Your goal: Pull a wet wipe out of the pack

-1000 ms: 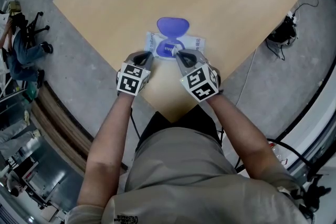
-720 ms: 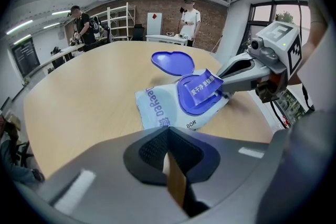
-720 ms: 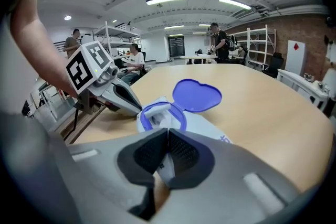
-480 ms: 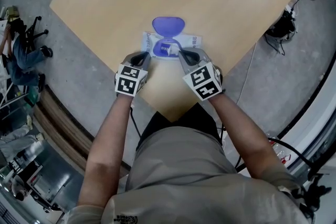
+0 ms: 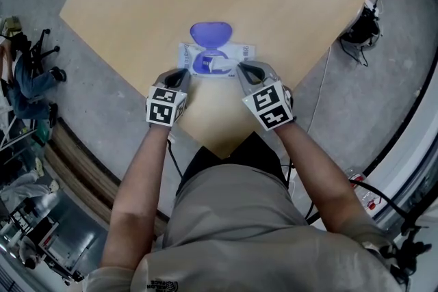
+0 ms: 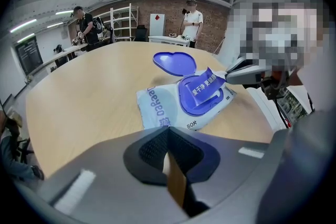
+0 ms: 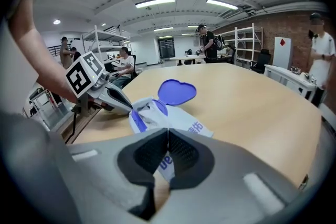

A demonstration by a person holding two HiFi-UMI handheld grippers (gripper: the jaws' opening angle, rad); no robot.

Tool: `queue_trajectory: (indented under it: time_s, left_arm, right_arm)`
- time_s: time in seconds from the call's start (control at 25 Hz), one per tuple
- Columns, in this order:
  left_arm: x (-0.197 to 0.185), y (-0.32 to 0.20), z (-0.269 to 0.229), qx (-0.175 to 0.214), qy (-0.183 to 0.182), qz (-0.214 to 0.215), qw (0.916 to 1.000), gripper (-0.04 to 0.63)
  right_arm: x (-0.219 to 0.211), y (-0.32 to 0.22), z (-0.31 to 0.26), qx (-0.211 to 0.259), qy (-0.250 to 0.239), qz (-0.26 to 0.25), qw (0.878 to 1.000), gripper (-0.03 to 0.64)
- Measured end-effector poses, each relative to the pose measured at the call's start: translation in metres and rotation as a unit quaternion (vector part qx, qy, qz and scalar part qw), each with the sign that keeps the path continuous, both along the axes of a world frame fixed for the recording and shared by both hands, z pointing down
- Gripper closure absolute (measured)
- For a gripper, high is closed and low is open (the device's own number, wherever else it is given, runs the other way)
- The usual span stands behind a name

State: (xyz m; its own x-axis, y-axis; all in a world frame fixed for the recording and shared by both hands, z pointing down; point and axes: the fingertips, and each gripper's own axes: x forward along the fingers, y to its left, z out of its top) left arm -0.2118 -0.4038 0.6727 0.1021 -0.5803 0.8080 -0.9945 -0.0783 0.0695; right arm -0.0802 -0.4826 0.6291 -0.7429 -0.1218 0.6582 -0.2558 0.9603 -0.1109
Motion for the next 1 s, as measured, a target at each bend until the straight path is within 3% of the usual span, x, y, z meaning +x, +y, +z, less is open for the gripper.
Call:
queue_trajectory:
  time_s: [1.0]
  left_arm:
    - [0.004,0.002,-0.001,0.001,0.004,0.004,1.0000,0.589]
  right_arm:
    - [0.061,-0.026,-0.023,0.028,-0.005,0.092,0.995,0.613]
